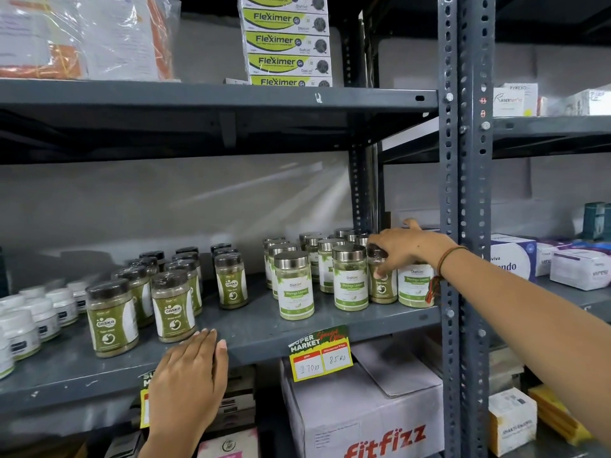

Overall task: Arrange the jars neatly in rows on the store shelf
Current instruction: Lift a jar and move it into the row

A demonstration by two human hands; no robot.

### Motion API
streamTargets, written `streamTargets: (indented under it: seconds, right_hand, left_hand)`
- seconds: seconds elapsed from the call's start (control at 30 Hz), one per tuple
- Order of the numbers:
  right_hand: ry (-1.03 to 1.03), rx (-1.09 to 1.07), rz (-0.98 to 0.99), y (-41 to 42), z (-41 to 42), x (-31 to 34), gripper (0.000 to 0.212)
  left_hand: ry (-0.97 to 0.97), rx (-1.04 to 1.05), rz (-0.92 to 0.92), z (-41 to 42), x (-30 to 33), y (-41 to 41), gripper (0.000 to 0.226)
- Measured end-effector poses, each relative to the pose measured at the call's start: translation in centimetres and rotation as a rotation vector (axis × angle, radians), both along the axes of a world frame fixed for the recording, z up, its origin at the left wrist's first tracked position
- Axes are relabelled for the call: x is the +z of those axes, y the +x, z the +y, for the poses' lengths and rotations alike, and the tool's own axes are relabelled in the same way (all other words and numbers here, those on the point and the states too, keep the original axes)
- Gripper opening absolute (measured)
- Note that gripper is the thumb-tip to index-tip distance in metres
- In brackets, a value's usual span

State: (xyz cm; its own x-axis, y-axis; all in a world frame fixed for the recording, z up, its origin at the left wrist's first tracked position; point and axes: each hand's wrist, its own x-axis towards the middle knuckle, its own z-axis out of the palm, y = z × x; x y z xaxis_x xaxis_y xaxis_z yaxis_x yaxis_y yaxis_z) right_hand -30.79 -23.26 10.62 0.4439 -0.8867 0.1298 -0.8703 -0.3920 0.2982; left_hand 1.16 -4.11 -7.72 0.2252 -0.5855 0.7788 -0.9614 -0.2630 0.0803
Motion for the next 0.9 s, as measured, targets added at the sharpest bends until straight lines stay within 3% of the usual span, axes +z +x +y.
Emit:
streamTargets:
  seconds: [0.17, 0.47, 0.63, 0.9]
  right_hand:
    - [-0.019, 0.036, -0.095, 0.2, 0.4, 0.6, 0.075]
    - [-0.309, 0.12, -0.348, 0.5, 3.9, 4.9, 0.068]
    - [-0.456, 0.279, -0.465, 2.7, 6.6, 7.0, 0.068]
    - [-0.204, 0.58, -0.655, 11.2, 9.5, 6.5, 0.069]
  left_hand:
    - [0.013, -0.001, -0.016, -0.1, -0.1, 0.3, 0.049]
    - [0.023, -0.006, -0.009, 0.0, 0.2, 0.1, 0.049]
    - [0.021, -0.005, 0.001, -0.2, 0.1, 0.1, 0.049]
    - [0.04, -0.005, 0.016, -0.3, 0.0, 0.1, 0.048]
